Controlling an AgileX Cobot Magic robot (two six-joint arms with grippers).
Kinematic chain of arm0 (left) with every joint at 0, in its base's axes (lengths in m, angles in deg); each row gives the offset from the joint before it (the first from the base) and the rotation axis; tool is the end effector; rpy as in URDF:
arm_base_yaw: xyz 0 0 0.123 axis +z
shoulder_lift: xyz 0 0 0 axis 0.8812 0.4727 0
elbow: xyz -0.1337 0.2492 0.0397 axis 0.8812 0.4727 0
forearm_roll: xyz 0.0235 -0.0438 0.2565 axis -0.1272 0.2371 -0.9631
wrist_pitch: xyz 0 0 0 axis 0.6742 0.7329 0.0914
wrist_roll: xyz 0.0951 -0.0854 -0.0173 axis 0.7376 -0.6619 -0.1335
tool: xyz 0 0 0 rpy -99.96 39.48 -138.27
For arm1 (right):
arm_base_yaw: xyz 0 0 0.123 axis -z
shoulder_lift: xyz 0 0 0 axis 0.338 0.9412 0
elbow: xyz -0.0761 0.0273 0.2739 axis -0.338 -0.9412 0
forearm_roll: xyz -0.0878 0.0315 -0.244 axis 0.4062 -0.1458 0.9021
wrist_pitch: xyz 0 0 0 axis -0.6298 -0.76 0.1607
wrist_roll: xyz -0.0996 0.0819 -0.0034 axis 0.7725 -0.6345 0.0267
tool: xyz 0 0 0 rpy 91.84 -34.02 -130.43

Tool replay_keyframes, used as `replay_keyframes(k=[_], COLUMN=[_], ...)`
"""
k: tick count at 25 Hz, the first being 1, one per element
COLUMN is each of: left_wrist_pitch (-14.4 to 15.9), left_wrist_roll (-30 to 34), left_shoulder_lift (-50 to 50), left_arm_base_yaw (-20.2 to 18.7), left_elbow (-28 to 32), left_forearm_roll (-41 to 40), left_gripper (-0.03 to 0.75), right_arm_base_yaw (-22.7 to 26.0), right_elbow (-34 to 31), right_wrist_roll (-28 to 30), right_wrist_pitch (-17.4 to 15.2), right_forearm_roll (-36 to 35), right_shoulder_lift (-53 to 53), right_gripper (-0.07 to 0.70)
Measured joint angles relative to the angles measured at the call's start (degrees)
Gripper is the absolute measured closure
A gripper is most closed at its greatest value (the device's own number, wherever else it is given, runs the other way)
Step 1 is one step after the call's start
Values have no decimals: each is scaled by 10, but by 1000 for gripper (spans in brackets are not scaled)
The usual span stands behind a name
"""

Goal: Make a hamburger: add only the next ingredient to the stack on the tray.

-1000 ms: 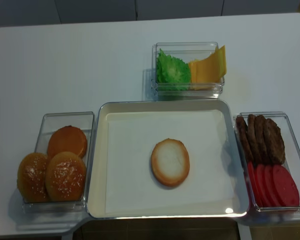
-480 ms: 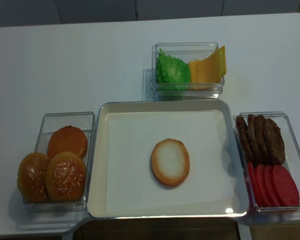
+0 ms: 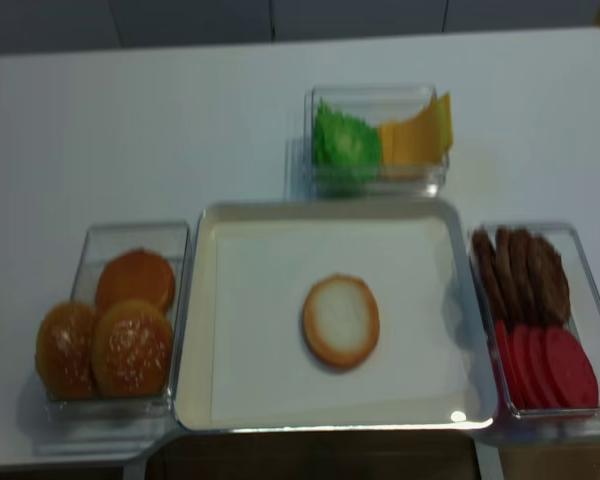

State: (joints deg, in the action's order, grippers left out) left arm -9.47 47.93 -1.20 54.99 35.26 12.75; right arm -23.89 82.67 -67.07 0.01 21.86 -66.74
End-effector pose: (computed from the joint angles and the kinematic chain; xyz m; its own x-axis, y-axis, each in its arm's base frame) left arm 0.0103 0.0141 0.2715 -0.5410 -0.0301 -0.8405 -0.0325 0.9994 -0.0148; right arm 0.0318 0.0023 0.2536 -0.5106 -0.0045 -0.8598 -0.0557 0.9981 0.0279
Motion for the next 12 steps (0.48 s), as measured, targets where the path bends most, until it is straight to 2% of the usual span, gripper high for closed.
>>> replay_keyframes(k=[4, 12], left_wrist_pitch=[-27, -47], left_wrist_roll=[12, 13], left_shoulder_lift=[0, 0], left_arm_base_yaw=[0, 0], left_elbow=[27, 58], left_forearm_roll=[0, 1], left_gripper=[398, 401], right_arm_base_yaw=[0, 0], right_elbow=[0, 0], right_wrist_roll=[0, 1], right_wrist_pitch=[0, 0], right_forearm_roll=[0, 0], right_shoulder_lift=[0, 0], right_gripper=[132, 132])
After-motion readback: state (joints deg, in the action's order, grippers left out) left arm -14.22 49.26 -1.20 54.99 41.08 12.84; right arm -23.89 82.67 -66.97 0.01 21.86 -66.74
